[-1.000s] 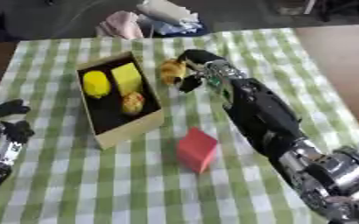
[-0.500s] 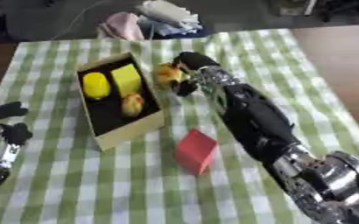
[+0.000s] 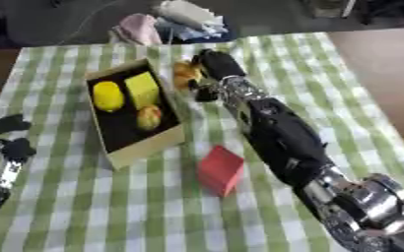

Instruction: Pick up objects on the table and place them in the box.

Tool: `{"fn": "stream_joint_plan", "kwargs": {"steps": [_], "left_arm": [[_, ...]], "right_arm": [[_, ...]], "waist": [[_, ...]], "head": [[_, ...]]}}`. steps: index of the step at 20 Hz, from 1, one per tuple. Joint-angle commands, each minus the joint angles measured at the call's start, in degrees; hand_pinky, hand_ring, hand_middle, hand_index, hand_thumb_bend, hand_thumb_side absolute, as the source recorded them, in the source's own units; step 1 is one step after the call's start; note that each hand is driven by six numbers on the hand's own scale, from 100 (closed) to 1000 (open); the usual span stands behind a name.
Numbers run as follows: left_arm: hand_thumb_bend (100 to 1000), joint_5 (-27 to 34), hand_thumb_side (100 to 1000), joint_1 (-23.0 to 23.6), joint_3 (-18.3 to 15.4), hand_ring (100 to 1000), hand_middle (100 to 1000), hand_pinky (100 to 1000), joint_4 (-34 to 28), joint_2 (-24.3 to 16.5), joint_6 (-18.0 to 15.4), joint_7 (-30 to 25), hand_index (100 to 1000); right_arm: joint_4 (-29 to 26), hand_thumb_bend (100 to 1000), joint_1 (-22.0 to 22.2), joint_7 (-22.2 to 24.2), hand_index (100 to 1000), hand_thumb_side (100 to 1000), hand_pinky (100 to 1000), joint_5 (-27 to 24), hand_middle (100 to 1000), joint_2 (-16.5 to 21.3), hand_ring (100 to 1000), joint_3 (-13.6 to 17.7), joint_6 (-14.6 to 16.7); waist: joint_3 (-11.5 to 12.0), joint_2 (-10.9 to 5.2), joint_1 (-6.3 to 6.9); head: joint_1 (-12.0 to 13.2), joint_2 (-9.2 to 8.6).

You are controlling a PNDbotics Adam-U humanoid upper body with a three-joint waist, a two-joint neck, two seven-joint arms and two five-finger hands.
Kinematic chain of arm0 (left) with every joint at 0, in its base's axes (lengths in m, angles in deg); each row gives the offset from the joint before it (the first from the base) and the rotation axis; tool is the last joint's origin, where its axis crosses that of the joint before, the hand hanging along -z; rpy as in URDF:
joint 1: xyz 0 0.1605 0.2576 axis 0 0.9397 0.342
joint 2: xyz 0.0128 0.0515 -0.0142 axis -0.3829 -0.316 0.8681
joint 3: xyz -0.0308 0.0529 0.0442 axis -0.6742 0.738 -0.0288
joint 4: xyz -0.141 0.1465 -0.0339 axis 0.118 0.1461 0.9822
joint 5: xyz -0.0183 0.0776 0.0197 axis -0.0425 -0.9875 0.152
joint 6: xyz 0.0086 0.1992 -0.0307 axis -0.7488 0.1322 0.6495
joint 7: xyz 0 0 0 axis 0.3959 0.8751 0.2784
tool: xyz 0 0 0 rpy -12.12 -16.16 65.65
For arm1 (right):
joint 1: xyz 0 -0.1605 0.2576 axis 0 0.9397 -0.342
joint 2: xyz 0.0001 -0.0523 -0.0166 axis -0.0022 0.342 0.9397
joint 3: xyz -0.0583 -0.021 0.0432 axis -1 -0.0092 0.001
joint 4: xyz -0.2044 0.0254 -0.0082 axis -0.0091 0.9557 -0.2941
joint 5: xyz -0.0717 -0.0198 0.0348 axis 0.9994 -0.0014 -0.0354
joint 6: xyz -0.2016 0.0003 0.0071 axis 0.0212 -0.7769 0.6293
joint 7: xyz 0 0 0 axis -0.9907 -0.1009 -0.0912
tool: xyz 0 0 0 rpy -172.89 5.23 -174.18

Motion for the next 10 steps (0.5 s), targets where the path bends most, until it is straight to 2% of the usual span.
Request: {"fn": "stream_joint_plan", "kwargs": {"steps": [1, 10], "left_arm": [[303, 0.3, 817, -0.6, -0.1, 588, 751, 764, -0.8, -0.3, 0.0, 0.0, 884], [303, 0.3, 815, -0.7, -0.2, 588, 750, 765, -0.8, -0.4, 0.0, 0.0, 884]], "right_arm": [[-1.8, 100, -1.2, -1.7, 331, 198, 804, -0.6, 697, 0.5, 741, -0.5, 0.7], [-5.3, 100, -1.9, -0.3, 330, 198, 799, -3.1, 687, 0.9, 732, -2.0, 3.6]], "waist": [[0.0, -0.14, 0.51], [-0.1, -0.32, 0.34]], "head": [[-0.3, -0.7], [-0.5, -0.77]]}}
